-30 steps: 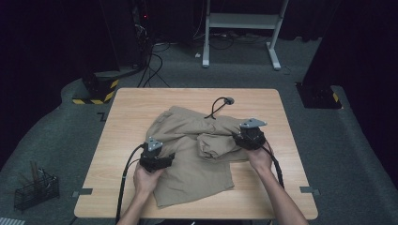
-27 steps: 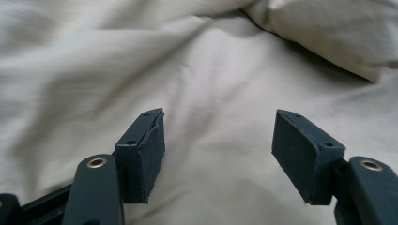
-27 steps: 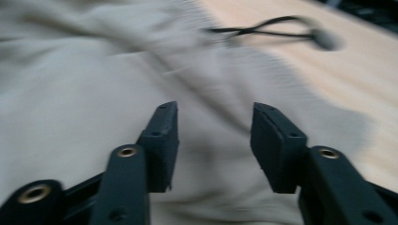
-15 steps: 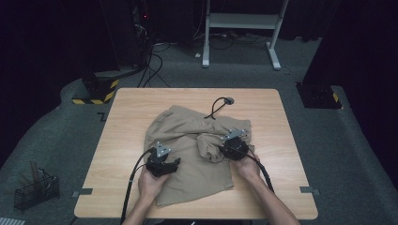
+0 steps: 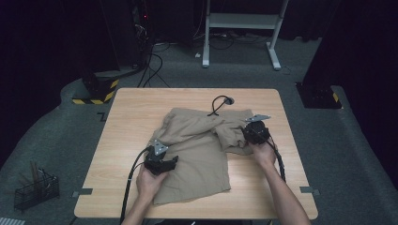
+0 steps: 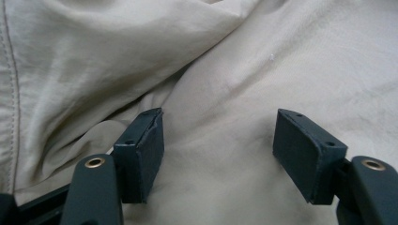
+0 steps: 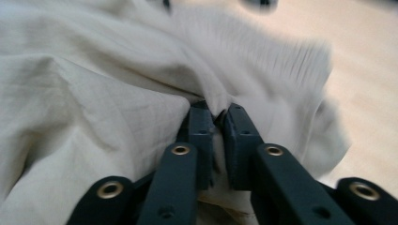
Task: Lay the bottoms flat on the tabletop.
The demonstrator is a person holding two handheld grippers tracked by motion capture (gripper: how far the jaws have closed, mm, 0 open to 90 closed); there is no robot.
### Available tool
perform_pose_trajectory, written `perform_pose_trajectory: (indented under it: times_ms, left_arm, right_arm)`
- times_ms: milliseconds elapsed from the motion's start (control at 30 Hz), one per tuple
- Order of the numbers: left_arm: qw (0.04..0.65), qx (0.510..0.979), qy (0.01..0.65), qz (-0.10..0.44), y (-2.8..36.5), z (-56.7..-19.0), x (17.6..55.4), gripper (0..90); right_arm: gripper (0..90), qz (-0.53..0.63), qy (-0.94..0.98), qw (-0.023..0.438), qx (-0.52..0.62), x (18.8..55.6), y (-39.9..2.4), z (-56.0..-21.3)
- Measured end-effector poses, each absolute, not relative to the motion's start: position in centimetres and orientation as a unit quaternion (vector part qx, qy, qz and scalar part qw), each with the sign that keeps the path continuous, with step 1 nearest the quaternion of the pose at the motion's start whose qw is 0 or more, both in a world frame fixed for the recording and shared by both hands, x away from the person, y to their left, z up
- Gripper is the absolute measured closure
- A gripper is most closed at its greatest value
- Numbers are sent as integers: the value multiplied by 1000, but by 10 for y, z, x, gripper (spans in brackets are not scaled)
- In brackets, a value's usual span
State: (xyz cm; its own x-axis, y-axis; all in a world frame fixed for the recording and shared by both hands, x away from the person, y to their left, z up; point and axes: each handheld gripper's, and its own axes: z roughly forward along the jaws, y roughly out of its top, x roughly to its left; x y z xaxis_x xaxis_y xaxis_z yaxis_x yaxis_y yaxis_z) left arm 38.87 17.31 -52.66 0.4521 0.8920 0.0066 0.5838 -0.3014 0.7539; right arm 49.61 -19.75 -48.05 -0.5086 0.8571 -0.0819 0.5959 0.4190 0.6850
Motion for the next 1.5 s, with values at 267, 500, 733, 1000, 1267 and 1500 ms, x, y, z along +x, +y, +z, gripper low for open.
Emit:
perform_pose_trajectory:
  times_ms: [267, 500, 733, 1000, 1267, 1500]
  left_arm:
    - [351, 775, 478, 220, 172, -527, 388, 341]
    - [350, 774, 478, 221, 172, -527, 388, 340]
    - [350, 775, 478, 221, 173, -527, 388, 341]
    - [350, 775, 478, 221, 173, -527, 388, 340]
    - [350, 775, 478, 221, 173, -527, 388, 340]
    - [350, 774, 479, 221, 173, -526, 388, 340]
  right_arm:
    - [572, 350, 802, 212, 435, 467, -207, -476]
    - [563, 363, 811, 222, 401, 422, -217, -473]
    - [466, 425, 801, 201, 371, 399, -197, -475]
    - [865, 357, 832, 195, 377, 431, -181, -497]
    - [874, 394, 775, 267, 415, 450, -214, -438]
    - [800, 311, 793, 231, 470, 486, -219, -484]
